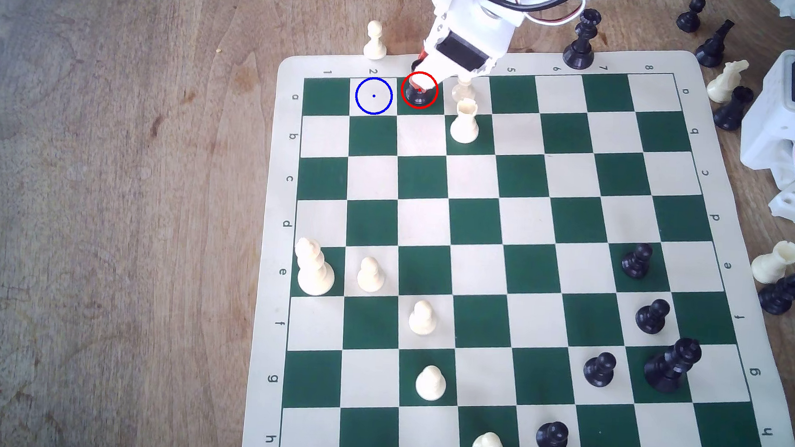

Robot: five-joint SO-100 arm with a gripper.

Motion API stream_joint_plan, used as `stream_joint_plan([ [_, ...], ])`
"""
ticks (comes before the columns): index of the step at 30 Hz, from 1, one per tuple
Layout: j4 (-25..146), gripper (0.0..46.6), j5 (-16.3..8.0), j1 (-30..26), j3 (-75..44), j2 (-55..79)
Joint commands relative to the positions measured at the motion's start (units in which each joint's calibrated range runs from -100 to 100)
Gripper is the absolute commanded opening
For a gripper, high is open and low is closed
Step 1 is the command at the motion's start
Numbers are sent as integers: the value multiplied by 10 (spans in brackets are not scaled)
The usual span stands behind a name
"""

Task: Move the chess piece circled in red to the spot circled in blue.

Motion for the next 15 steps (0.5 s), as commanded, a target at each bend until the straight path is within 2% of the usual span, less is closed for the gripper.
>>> stream_joint_plan([
  [1, -10, 2, 0, -4, -1, -29],
  [9, 11, 2, -5, -7, -26, -70],
  [15, 144, 2, -11, -7, -172, -130],
])
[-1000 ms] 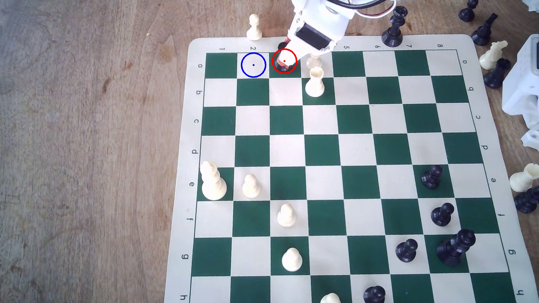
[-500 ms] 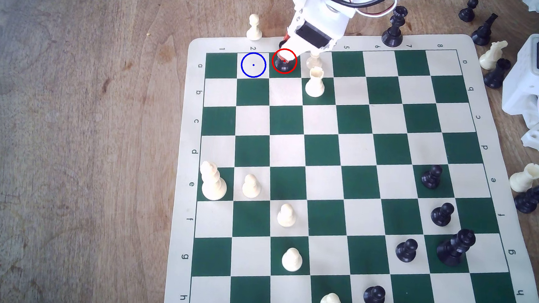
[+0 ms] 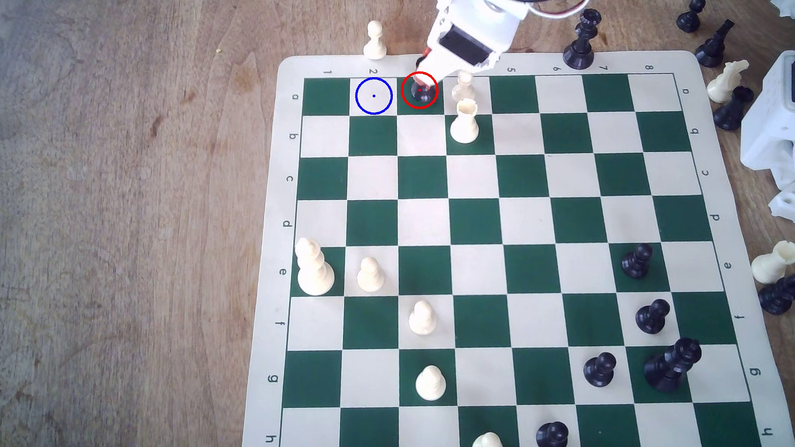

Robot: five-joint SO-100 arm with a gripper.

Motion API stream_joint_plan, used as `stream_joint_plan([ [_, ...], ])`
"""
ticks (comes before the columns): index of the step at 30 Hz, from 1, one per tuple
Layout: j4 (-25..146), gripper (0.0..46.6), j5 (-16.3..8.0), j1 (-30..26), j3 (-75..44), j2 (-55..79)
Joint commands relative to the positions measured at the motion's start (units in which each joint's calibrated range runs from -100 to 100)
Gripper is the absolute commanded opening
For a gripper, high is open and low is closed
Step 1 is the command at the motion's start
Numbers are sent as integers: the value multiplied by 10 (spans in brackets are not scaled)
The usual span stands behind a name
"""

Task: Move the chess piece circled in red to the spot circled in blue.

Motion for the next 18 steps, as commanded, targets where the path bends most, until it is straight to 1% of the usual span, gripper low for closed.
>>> stream_joint_plan([
  [1, 82, 2, -1, -2, -144, -95],
  [4, 110, 2, -4, -6, -209, -102],
  [6, 107, 2, -5, -11, -223, -95],
  [11, 37, 2, -8, -28, -243, -18],
  [13, 34, 2, -8, -37, -264, 32],
  [18, 34, 2, -4, -39, -253, 73],
])
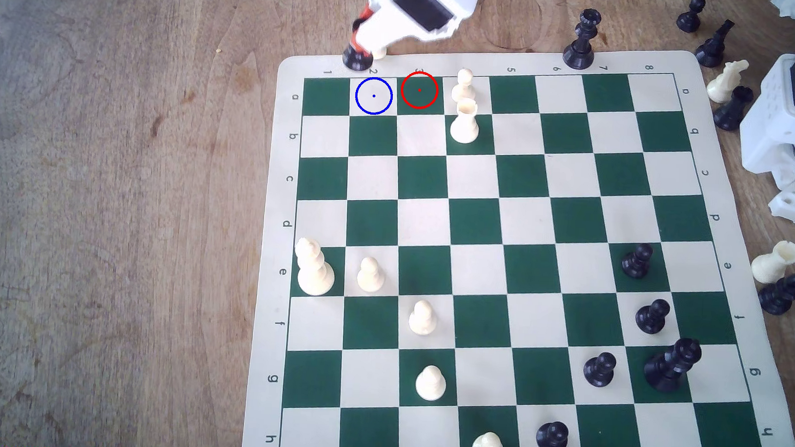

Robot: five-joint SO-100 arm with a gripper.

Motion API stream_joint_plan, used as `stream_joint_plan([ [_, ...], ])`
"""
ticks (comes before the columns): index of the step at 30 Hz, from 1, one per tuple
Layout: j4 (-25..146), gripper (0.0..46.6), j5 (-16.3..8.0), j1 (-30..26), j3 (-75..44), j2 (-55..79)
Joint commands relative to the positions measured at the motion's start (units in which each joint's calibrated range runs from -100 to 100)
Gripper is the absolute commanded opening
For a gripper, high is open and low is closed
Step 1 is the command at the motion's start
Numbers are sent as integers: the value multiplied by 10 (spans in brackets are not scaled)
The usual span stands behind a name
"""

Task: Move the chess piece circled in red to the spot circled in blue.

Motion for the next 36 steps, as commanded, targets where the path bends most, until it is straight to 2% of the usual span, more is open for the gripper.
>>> stream_joint_plan([
  [1, -10, 2, 5, 2, -38, 1],
  [14, -44, 3, 27, 30, -14, 57],
  [36, -78, 2, 26, 29, 7, 85],
])
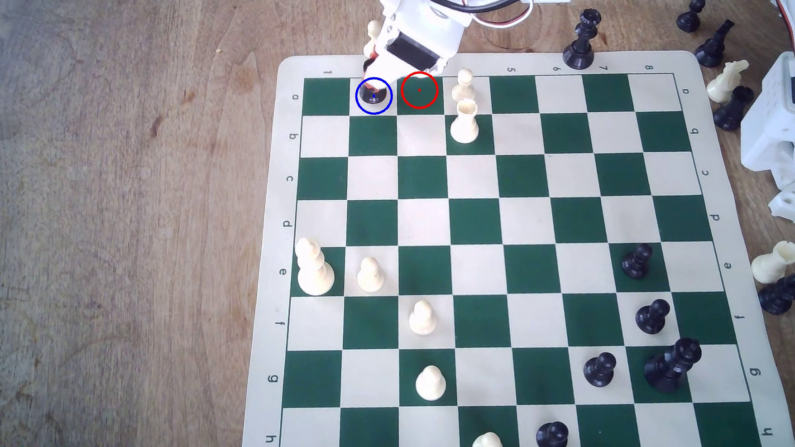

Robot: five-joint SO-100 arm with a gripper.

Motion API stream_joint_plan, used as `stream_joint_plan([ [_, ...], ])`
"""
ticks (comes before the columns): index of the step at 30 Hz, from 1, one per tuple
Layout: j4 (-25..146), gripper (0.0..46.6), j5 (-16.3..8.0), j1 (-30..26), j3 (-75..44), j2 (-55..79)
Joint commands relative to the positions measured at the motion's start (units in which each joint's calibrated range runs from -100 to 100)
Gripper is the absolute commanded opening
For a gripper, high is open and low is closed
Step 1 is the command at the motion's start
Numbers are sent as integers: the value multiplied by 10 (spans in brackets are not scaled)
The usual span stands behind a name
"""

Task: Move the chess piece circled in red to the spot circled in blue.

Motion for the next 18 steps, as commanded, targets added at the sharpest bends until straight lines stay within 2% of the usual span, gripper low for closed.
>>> stream_joint_plan([
  [1, -10, 2, -1, 1, -11, -17],
  [18, -23, 2, 0, -6, 13, -16],
])
